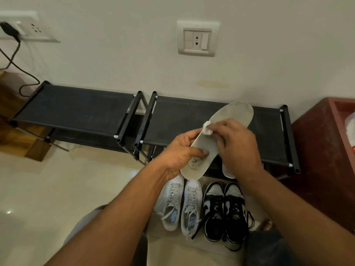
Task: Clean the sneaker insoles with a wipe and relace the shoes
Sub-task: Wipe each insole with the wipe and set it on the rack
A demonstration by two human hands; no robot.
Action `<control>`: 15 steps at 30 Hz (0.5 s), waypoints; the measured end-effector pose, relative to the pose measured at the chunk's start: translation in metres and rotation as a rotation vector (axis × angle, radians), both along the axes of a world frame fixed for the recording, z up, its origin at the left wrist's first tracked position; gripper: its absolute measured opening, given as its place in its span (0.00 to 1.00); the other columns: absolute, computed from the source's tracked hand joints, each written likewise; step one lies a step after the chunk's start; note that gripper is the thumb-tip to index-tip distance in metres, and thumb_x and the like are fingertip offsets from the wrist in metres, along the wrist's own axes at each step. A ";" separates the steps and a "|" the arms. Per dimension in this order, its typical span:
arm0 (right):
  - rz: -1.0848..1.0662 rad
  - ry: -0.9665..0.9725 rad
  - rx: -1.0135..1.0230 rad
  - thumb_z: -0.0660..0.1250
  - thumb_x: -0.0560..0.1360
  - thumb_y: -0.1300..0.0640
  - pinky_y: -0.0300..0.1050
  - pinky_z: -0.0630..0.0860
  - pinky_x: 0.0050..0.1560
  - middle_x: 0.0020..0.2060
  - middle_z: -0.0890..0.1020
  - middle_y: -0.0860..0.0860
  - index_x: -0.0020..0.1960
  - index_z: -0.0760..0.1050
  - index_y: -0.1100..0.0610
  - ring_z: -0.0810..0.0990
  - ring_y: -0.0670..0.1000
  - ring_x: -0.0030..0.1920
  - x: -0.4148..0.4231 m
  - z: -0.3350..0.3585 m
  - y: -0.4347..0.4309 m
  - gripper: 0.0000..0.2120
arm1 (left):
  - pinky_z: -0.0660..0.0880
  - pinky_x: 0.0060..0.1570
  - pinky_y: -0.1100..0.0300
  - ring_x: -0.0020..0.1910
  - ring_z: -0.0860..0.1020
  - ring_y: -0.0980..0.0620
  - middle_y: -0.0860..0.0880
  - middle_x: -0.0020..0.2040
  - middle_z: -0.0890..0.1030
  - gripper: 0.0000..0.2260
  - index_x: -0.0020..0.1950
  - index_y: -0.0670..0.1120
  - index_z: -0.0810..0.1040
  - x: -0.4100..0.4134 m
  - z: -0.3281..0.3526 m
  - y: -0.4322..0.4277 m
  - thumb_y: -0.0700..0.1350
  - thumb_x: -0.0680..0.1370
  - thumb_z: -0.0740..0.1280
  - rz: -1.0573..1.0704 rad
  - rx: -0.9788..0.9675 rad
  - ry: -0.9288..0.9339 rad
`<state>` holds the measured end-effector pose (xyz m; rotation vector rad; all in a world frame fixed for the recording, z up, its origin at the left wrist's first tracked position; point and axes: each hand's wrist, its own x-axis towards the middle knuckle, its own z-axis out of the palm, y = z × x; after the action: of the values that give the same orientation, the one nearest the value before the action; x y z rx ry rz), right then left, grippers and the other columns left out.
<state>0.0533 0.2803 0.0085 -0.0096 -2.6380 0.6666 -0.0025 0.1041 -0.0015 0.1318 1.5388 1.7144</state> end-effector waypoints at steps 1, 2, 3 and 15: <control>0.086 -0.007 0.058 0.74 0.76 0.62 0.53 0.83 0.47 0.50 0.84 0.52 0.59 0.85 0.56 0.83 0.55 0.48 0.006 -0.001 -0.012 0.12 | 0.81 0.56 0.51 0.54 0.83 0.44 0.42 0.54 0.86 0.27 0.72 0.45 0.78 0.000 -0.002 0.000 0.25 0.77 0.69 0.001 -0.007 0.004; 0.170 -0.008 0.104 0.75 0.75 0.61 0.54 0.83 0.45 0.48 0.84 0.52 0.59 0.85 0.56 0.83 0.56 0.47 0.011 -0.003 -0.018 0.13 | 0.80 0.57 0.50 0.54 0.82 0.44 0.41 0.54 0.85 0.27 0.72 0.46 0.79 0.001 -0.003 -0.001 0.24 0.77 0.67 -0.003 -0.011 0.010; 0.196 -0.004 0.112 0.75 0.75 0.61 0.54 0.83 0.43 0.47 0.83 0.53 0.59 0.85 0.56 0.83 0.56 0.46 0.011 -0.003 -0.016 0.13 | 0.79 0.58 0.49 0.55 0.82 0.44 0.41 0.55 0.85 0.27 0.71 0.47 0.79 0.001 -0.004 -0.001 0.25 0.77 0.67 -0.009 -0.015 0.014; 0.003 0.040 0.005 0.74 0.76 0.62 0.54 0.81 0.41 0.45 0.82 0.52 0.54 0.86 0.57 0.80 0.54 0.45 -0.002 -0.007 0.005 0.08 | 0.81 0.62 0.46 0.56 0.85 0.43 0.42 0.56 0.87 0.19 0.69 0.44 0.79 0.000 -0.005 0.003 0.30 0.79 0.71 0.040 -0.020 0.010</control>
<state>0.0512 0.2851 0.0017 0.0089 -2.6023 0.6542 -0.0023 0.1074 -0.0068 0.1000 1.5756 1.7317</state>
